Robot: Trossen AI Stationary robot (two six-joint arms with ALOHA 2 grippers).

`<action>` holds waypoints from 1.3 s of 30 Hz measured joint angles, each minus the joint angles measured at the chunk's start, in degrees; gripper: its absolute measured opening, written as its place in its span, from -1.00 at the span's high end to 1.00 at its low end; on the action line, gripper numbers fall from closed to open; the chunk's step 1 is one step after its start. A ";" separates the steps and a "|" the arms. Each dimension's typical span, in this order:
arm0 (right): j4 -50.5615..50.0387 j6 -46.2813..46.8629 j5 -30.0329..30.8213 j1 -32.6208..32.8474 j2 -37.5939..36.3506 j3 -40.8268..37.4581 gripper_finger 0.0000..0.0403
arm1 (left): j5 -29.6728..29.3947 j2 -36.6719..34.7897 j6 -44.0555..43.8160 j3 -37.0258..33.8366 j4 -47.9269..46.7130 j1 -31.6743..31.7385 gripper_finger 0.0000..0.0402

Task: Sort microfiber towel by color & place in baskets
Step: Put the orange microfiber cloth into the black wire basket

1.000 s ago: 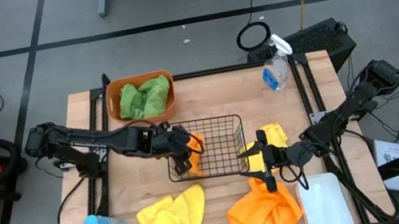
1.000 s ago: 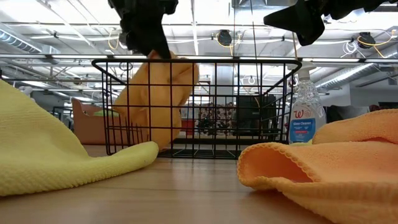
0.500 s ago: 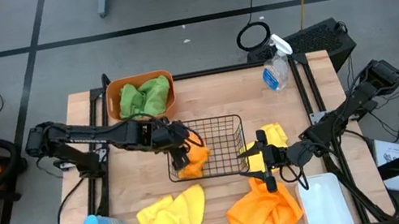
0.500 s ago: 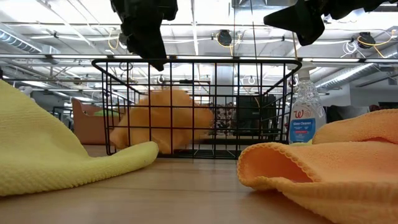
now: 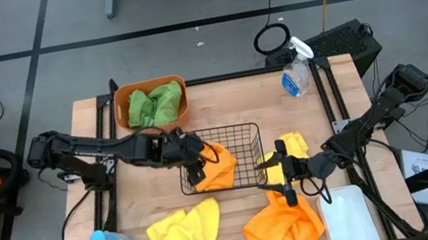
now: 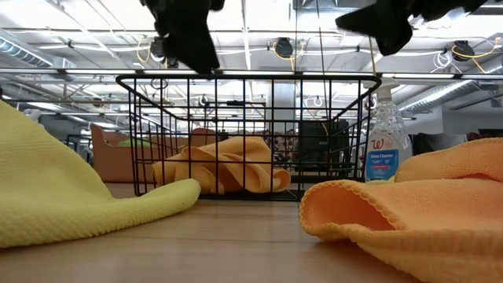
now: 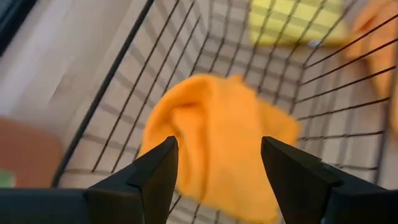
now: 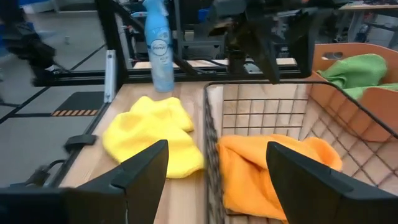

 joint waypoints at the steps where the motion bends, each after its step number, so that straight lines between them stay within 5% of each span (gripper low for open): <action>1: -0.24 -0.04 -0.02 0.63 0.02 0.38 -0.30 | -0.99 0.00 -0.02 0.01 1.01 -1.15 -0.17; 7: -4.20 -2.95 0.02 6.98 0.02 5.30 -0.30 | -8.76 0.00 -0.33 0.00 6.08 -10.11 -0.17; 20: -50.22 23.57 2.00 17.85 9.55 27.33 -0.30 | -35.04 0.20 -2.06 -0.04 10.84 -25.30 -0.17; 31: -53.85 33.51 -3.60 19.17 21.71 29.16 -0.33 | -36.61 2.49 -2.00 -0.09 12.45 -24.63 -0.17; 39: -53.70 35.63 -7.77 16.44 26.48 29.16 -0.59 | -36.35 2.48 -1.63 -0.09 14.39 -24.65 -0.17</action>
